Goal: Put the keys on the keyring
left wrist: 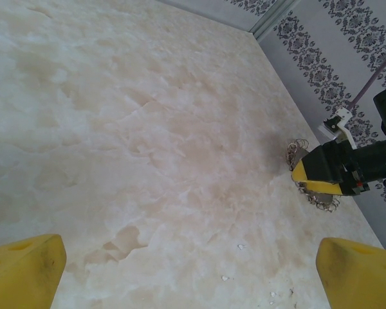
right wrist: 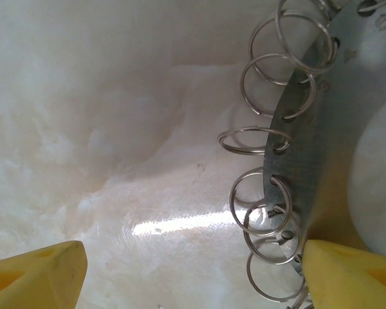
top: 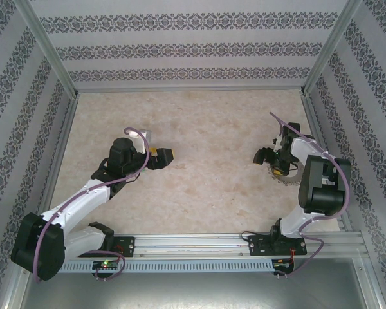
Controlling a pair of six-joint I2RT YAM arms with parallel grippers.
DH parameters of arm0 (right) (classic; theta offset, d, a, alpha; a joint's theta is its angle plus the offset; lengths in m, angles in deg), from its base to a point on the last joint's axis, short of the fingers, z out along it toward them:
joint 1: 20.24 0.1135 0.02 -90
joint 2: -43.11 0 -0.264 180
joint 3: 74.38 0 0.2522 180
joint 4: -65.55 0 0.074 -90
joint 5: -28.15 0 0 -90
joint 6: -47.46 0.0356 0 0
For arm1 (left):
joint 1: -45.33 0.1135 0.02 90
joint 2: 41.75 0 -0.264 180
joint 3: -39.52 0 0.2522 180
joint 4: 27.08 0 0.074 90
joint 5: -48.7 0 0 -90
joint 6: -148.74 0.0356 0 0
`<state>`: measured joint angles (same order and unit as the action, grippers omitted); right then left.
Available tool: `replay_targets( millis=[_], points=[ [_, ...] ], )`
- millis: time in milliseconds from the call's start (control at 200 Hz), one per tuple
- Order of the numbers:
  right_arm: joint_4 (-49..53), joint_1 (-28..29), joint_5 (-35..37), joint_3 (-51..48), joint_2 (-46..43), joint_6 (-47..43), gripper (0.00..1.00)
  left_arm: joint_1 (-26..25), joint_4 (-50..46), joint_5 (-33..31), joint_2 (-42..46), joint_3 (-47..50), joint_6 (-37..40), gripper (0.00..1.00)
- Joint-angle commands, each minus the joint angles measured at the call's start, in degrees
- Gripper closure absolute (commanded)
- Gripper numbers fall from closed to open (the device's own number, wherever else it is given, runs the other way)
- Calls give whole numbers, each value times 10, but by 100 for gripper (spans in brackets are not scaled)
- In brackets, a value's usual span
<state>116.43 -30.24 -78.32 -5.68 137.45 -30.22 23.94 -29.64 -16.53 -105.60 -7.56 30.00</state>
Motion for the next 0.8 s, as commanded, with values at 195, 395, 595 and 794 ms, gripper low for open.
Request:
replay_targets(
  millis=[195,395,595,794],
  points=[
    [8,38,-8,-4,11,20,14,-5,7,-27,8,4,28,0],
    [10,84,-10,16,15,39,14,-4,20,-23,-13,4,25,0],
    [15,136,-19,43,11,61,16,-4,23,-23,-26,3,25,0],
    [25,195,-20,79,4,77,18,-4,22,-24,-33,4,25,0]
  ],
)
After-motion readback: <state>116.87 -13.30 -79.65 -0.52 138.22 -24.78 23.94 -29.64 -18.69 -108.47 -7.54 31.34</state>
